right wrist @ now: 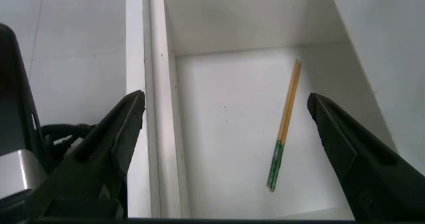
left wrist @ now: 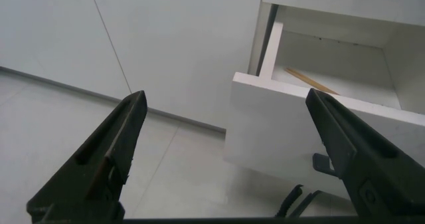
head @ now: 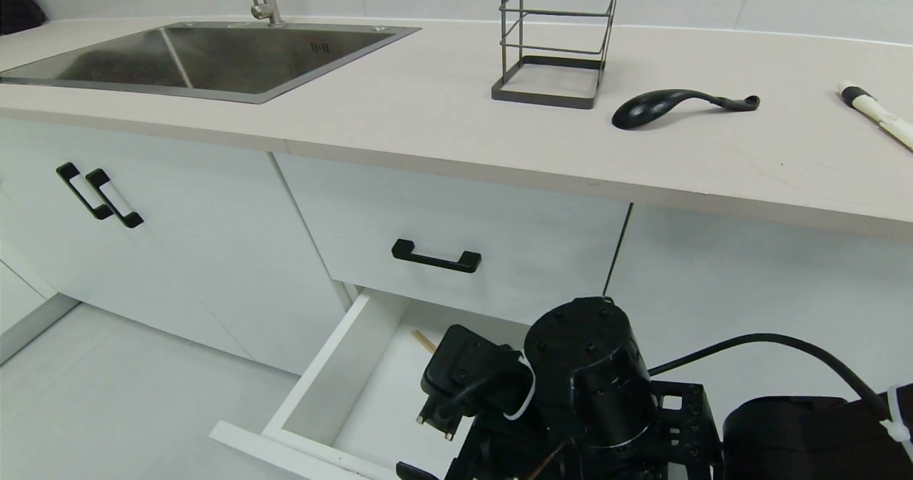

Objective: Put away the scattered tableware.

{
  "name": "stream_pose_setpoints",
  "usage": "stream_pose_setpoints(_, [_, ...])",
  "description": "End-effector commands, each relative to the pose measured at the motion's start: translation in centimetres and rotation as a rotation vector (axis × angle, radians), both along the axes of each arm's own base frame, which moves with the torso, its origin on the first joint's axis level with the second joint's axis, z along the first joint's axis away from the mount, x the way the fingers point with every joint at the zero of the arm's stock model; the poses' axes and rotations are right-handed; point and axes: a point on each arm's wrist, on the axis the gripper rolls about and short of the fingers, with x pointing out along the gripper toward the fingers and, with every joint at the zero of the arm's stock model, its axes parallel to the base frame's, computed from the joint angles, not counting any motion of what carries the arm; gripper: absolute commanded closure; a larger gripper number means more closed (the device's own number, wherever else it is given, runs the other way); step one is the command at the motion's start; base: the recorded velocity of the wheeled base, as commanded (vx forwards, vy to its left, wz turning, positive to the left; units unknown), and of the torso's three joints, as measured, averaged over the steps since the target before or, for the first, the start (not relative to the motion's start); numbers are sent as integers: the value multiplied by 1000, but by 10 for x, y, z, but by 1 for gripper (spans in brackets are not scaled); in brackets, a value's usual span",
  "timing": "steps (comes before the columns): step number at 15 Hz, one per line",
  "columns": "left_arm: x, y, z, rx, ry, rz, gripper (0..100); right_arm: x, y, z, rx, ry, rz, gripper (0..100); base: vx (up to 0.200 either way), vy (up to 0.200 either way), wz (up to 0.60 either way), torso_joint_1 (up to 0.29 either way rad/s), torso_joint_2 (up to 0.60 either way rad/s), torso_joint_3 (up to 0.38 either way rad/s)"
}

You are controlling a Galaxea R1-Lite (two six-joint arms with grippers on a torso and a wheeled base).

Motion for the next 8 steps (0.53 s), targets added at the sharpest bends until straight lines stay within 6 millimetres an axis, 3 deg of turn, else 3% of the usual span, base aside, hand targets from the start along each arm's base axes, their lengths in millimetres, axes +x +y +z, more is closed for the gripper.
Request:
stream_pose_setpoints(1, [0,0,0,0,1,0,0,-1,-2,-3,-13,0,3,0,0,0,0,0,0,0])
stream_pose_setpoints(8, [0,0,0,0,1,1,0,-1,-2,-6,-24,3,5,0,0,0,0,0,0,0])
